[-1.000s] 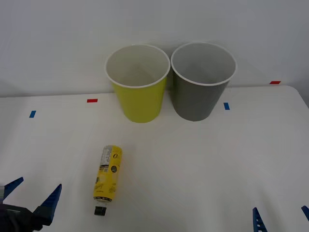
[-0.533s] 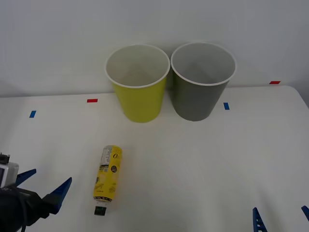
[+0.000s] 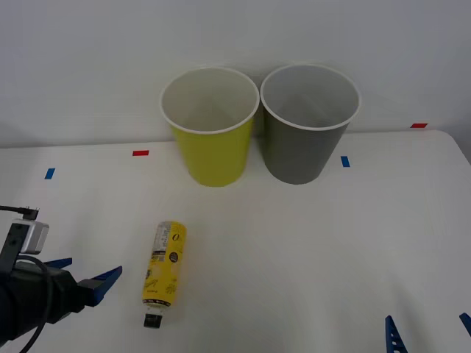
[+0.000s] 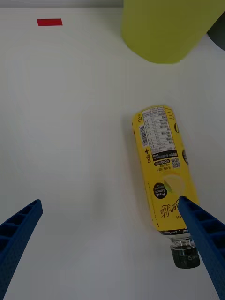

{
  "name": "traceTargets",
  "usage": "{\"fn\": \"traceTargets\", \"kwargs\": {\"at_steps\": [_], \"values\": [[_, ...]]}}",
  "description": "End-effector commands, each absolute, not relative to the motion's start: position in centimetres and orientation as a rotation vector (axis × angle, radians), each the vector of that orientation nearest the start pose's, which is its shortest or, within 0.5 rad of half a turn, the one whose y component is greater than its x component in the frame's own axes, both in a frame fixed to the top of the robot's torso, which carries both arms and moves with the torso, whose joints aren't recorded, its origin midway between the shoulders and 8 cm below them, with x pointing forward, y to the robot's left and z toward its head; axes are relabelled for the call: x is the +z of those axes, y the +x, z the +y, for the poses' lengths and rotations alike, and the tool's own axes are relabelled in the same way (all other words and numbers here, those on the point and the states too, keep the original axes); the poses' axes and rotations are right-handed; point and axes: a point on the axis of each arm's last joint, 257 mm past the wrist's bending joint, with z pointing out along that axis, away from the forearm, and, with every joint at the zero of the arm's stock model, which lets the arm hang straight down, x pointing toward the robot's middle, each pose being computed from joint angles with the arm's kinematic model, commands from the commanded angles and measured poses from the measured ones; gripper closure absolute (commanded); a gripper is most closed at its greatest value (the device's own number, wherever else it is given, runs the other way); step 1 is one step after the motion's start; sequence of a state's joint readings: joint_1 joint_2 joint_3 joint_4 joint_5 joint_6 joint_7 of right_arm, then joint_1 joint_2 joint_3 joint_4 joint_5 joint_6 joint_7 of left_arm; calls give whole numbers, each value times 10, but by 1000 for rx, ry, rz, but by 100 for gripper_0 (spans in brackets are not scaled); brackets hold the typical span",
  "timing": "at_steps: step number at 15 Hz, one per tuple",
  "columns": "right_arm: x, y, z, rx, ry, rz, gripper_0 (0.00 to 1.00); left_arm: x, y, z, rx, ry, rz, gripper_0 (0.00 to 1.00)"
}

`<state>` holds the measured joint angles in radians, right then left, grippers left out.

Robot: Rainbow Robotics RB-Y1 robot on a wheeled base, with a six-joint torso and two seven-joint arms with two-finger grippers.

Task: Put cans in the gray bin and PET bottles in the light green bin.

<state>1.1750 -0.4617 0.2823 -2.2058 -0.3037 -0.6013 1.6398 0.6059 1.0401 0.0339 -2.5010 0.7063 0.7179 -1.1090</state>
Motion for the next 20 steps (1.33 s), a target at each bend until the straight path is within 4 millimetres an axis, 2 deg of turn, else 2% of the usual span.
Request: {"fn": "traceTargets", "kwargs": {"at_steps": [1,5,9,15,18,20], "values": [[-209,208,-258,75,15,1576,0,-224,315,253,-339,221,2365,0],[-209,208,-258,75,15,1576,0,-218,308,236,-385,239,2428,0],[-209,208,-258,75,15,1576,0,-214,300,230,-395,270,2475,0],[-209,208,-258,75,15,1576,0,-208,306,245,-279,299,2536,0],[-209,208,-258,75,15,1576,0,-229,314,247,-227,334,2523,0],[-209,208,-258,75,15,1576,0,-233,317,240,-233,313,2510,0]]}}
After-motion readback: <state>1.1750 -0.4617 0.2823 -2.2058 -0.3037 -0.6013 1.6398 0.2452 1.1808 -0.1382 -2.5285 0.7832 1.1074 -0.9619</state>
